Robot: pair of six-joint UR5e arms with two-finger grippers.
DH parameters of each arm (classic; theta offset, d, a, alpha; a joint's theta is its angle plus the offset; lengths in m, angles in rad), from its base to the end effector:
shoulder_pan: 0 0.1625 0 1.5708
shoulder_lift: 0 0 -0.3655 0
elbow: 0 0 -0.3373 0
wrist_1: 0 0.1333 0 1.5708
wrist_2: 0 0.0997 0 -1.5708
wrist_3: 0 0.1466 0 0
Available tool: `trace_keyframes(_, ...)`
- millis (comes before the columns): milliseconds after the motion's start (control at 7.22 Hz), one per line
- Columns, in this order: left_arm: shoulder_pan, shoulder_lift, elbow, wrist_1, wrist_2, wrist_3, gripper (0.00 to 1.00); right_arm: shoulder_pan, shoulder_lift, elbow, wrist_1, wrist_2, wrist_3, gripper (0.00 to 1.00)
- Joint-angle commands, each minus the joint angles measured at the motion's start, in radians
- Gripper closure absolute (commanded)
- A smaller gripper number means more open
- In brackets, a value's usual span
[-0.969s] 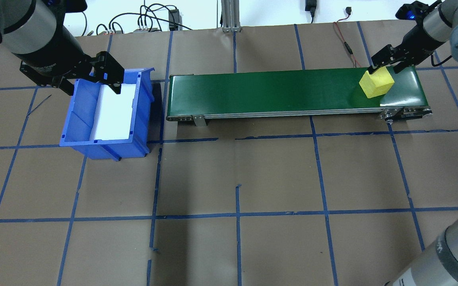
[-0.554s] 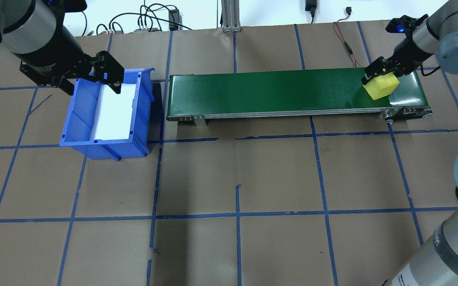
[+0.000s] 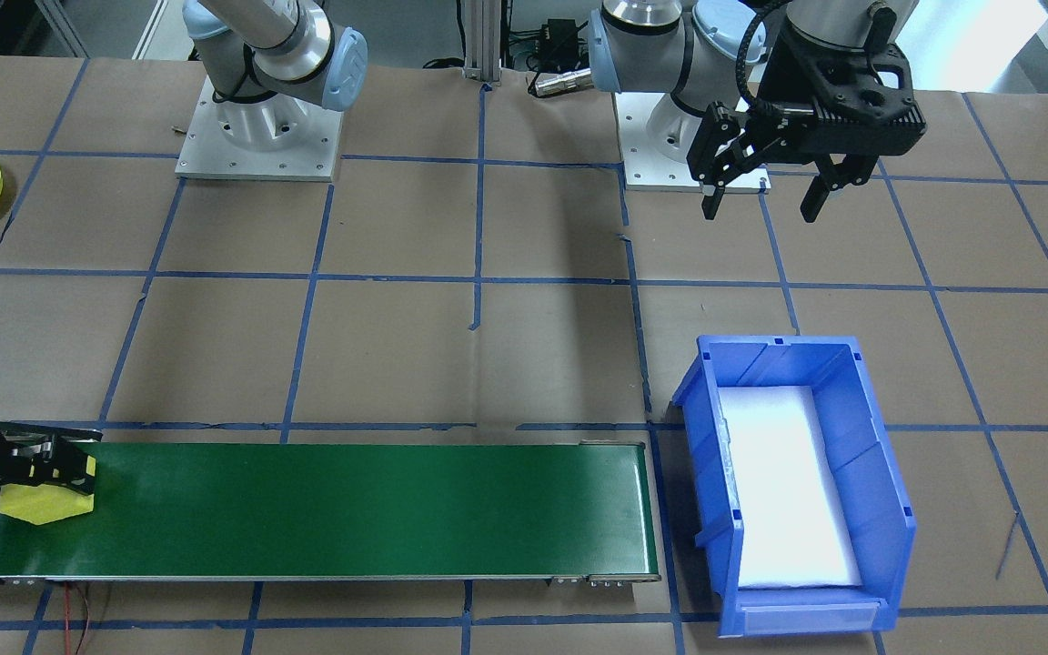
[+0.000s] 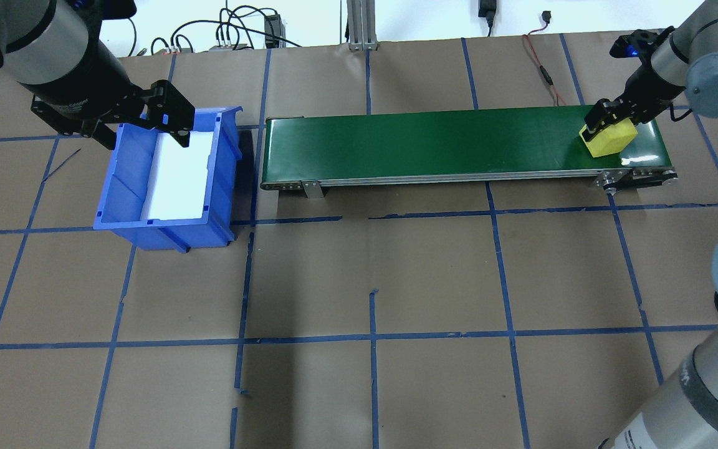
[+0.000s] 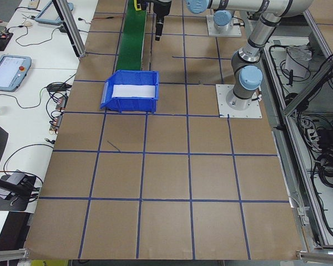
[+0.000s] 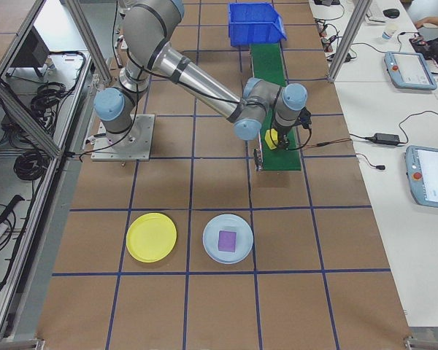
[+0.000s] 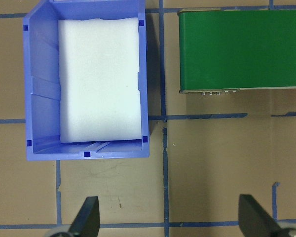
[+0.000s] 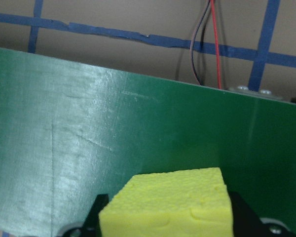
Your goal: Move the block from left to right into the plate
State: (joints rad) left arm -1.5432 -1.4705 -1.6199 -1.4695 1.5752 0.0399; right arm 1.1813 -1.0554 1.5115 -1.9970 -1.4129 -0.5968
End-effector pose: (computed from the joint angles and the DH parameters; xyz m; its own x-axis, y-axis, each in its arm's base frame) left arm -0.1210 -0.4246 0.4137 -0.9999 0.0112 -0.0104 0.0126 0.9884 -0.1516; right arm -0.0750 -0.5944 0.1843 -0.9675 -0.2059 -0.1468 -0.1985 0.9780 -0.0636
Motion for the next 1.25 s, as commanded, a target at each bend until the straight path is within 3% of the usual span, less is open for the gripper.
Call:
trace_keyframes(0,0.0,-0.001,-0.002,0.0,0.0,0.0,0.0,-0.011,-0.026,-0.033,0.01,-0.089,-0.004,0.52)
trace_keyframes(138,0.0,-0.001,-0.002,0.0,-0.001,0.0,0.0,-0.056,-0.053,-0.019,0.015,-0.133,-0.024,0.52)
trace_keyframes(415,0.0,-0.001,-0.002,0.0,-0.001,0.0,0.0,-0.216,-0.113,0.045,0.05,-0.139,-0.183,0.49)
trace_keyframes(692,0.002,-0.001,-0.002,0.0,-0.001,0.001,0.0,-0.464,-0.207,0.18,0.055,-0.179,-0.308,0.49)
trace_keyframes(1108,0.002,-0.001,-0.003,0.0,-0.001,0.0,0.0,-0.849,-0.222,0.3,0.05,-0.178,-0.532,0.49)
